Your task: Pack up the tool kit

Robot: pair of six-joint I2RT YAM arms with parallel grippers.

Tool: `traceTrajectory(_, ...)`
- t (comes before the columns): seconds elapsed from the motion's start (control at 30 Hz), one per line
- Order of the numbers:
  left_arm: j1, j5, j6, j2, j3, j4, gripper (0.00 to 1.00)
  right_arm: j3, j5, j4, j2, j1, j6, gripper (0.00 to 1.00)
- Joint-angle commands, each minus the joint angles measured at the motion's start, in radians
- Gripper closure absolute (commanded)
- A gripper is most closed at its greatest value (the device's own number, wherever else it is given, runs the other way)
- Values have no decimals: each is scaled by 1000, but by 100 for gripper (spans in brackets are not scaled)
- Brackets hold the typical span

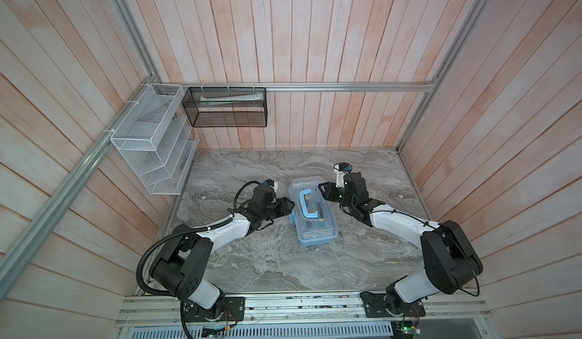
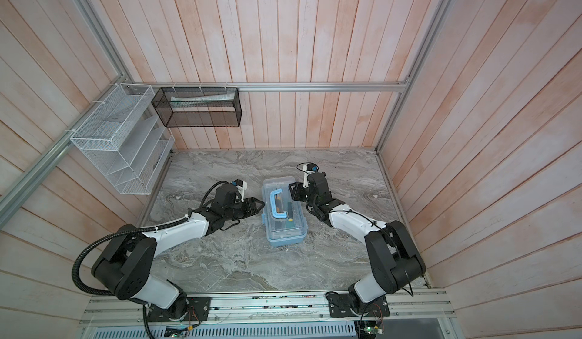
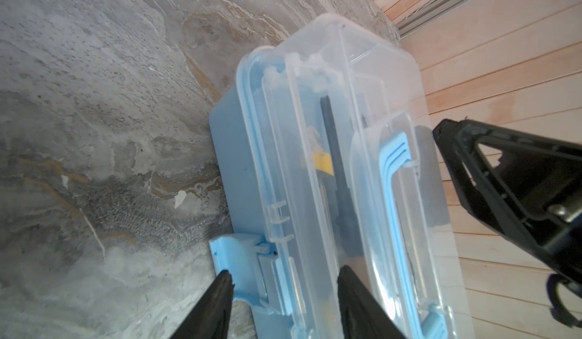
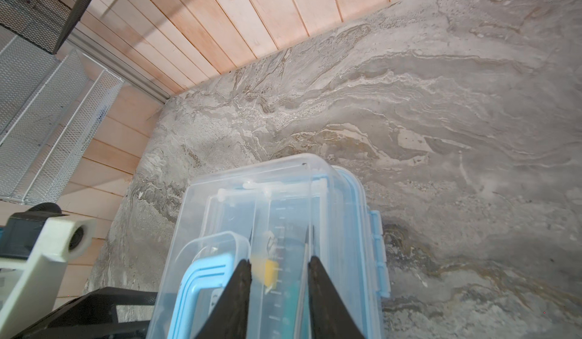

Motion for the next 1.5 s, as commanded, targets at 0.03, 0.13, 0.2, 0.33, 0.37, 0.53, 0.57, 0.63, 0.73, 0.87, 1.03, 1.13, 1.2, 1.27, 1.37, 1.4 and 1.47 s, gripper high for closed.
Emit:
traceTrajectory(0.03, -5, 11, 51, 3, 44, 0, 40, 6, -95, -127, -7, 7, -14, 68)
traceTrajectory(0.13, -3, -55, 77, -45, -19, -8, 35, 5, -72, -142, -71, -9, -16, 67)
traceTrajectory(0.2, -6, -105, 101, -78, -59, -24, 33, 7, -60, -156, -109, -12, -17, 66)
traceTrajectory(0.33, -24, -203, 119, -126, -136, -52, 28, 1, -49, -187, -168, -13, -19, 64)
traceTrajectory(0.37, -29, -214, 117, -134, -157, -53, 27, -7, -39, -189, -185, -13, -18, 63)
traceTrajectory(0.53, -107, -311, 125, -149, -233, -5, 21, -70, 0, -178, -248, -13, -11, 60)
traceTrajectory(0.57, -137, -349, 134, -149, -250, 25, 20, -82, 9, -175, -259, -13, -10, 60)
traceTrajectory(0.63, -182, -417, 153, -140, -271, 68, 17, -106, 24, -165, -275, -13, -9, 60)
traceTrajectory(0.73, -225, -484, 183, -135, -305, 152, 16, -134, 40, -158, -294, -14, -9, 60)
traceTrajectory(0.87, -242, -552, 215, -86, -297, 183, 16, -155, 49, -154, -308, -22, -10, 60)
traceTrajectory(1.03, -251, -584, 264, -11, -273, 226, 16, -173, 45, -138, -314, -34, -12, 61)
traceTrajectory(1.13, -257, -573, 276, 8, -276, 267, 16, -176, 43, -140, -314, -41, -13, 61)
traceTrajectory(1.2, -259, -565, 279, 22, -281, 296, 17, -179, 42, -137, -315, -46, -15, 62)
traceTrajectory(1.27, -261, -556, 280, 40, -280, 321, 17, -184, 38, -131, -312, -49, -13, 62)
traceTrajectory(1.37, -263, -557, 277, 77, -272, 336, 17, -187, 34, -126, -304, -57, -12, 63)
traceTrajectory(1.4, -264, -559, 274, 87, -268, 337, 17, -187, 33, -126, -302, -58, -12, 63)
traceTrajectory(1.47, -267, -562, 267, 107, -268, 352, 17, -190, 29, -120, -299, -62, -10, 63)
